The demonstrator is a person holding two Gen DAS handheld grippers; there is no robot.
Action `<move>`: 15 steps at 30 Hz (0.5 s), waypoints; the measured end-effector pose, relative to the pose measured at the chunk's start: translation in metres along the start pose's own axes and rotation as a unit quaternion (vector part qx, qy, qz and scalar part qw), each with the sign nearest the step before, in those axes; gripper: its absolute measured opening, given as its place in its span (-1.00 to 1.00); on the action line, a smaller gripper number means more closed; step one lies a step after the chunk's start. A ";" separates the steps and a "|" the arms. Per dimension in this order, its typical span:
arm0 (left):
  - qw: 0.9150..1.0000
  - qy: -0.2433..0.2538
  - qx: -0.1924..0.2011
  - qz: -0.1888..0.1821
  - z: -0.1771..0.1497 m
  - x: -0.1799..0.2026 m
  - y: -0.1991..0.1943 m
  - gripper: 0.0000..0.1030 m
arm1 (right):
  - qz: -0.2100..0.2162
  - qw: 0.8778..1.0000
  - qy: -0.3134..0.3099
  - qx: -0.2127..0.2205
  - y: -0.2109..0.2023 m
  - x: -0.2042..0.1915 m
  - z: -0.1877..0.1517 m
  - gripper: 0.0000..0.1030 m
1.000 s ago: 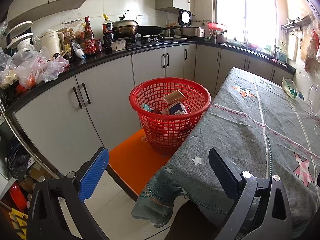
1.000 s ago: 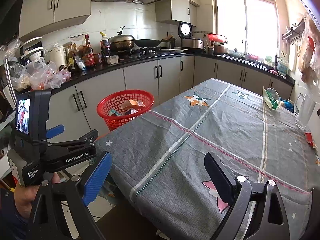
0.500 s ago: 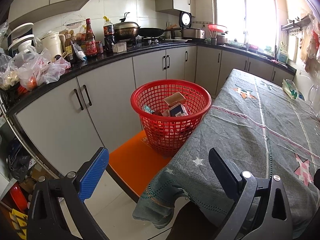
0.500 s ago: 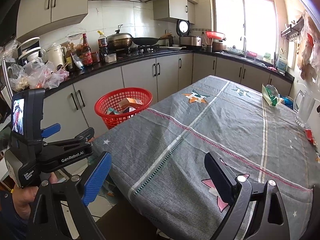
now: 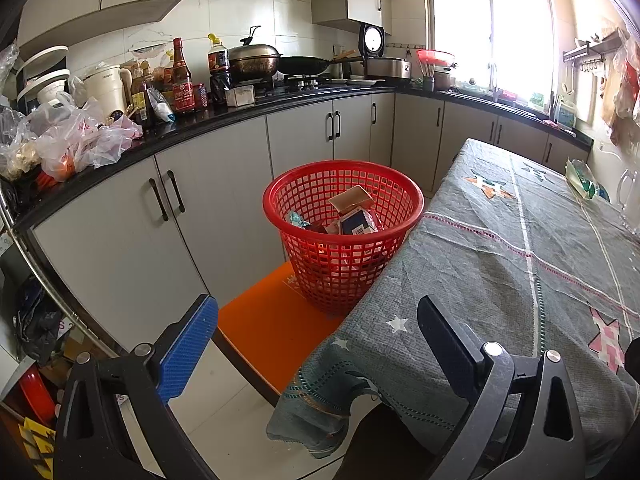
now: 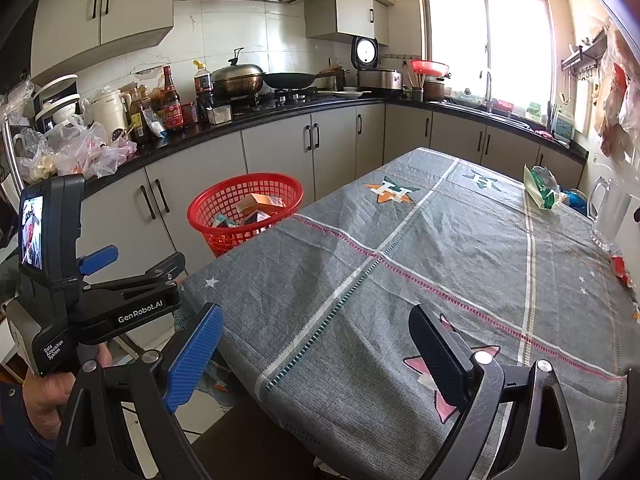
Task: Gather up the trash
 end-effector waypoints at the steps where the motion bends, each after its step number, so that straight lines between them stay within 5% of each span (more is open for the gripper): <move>1: 1.000 0.000 0.000 0.000 0.000 0.000 0.000 0.93 | 0.000 1.000 0.001 0.000 0.000 0.000 0.000 0.88; 15: 0.998 0.010 -0.015 -0.064 0.018 0.025 0.004 0.93 | -0.017 0.997 0.074 -0.004 0.004 0.049 -0.009 0.88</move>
Point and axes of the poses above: each gripper's, at about its wrist camera, not at the fingertips, and y roughly the way its jaws point, x to its right, z to its top, the point moved 2 cm from there along y, roughly the way its jaws point, and after that the axes turned 6 degrees about z, right-handed, at the moved point
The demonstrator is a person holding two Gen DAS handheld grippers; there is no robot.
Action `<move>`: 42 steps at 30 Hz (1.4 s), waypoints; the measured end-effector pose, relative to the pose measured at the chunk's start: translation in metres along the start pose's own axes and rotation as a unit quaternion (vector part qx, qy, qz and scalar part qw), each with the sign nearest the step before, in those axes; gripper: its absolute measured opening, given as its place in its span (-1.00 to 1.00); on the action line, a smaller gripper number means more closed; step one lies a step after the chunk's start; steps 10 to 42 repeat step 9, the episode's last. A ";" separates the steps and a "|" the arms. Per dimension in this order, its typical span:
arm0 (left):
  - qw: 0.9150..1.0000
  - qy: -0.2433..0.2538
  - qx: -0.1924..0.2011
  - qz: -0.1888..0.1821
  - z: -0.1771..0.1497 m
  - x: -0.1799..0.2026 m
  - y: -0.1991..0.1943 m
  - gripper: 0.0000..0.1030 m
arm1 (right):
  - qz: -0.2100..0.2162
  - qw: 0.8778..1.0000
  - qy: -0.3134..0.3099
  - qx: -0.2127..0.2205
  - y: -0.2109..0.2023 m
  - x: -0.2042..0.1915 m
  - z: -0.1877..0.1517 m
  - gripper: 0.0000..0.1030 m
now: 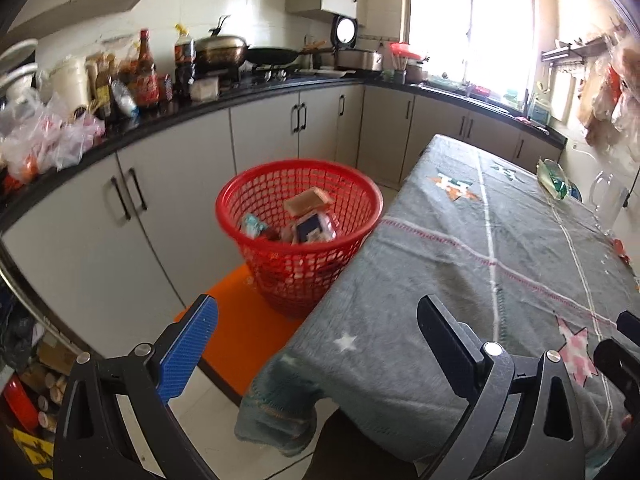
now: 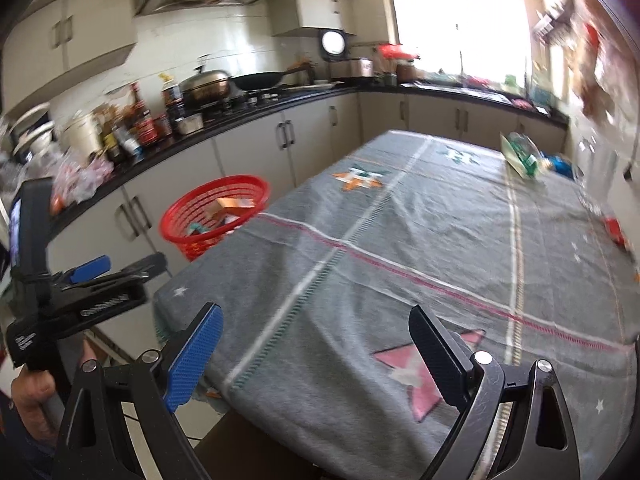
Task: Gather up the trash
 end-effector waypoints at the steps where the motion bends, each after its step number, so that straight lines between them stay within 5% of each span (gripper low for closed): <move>1: 1.000 0.004 0.005 -0.002 0.003 0.006 -0.002 0.93 | -0.005 1.000 0.009 0.000 0.000 0.007 0.001 0.88; 4: 1.000 0.018 0.018 -0.016 0.012 0.029 -0.004 0.93 | -0.030 0.999 0.033 0.006 -0.004 0.037 0.005 0.88; 9: 0.991 0.094 0.010 -0.090 0.022 0.119 -0.001 0.93 | -0.128 0.987 0.093 -0.003 -0.009 0.113 0.013 0.99; 42: 0.991 0.094 0.010 -0.090 0.022 0.119 -0.001 0.93 | -0.128 0.987 0.093 -0.003 -0.009 0.113 0.013 0.99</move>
Point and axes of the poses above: each gripper's, at about its wrist camera, not at the fingertips, and y roughly the way its jaws point, x to its right, z to its top, the point moved 2 cm from there along y, roughly the way its jaws point, and after that the axes turned 6 degrees about z, right-handed, at the moved point
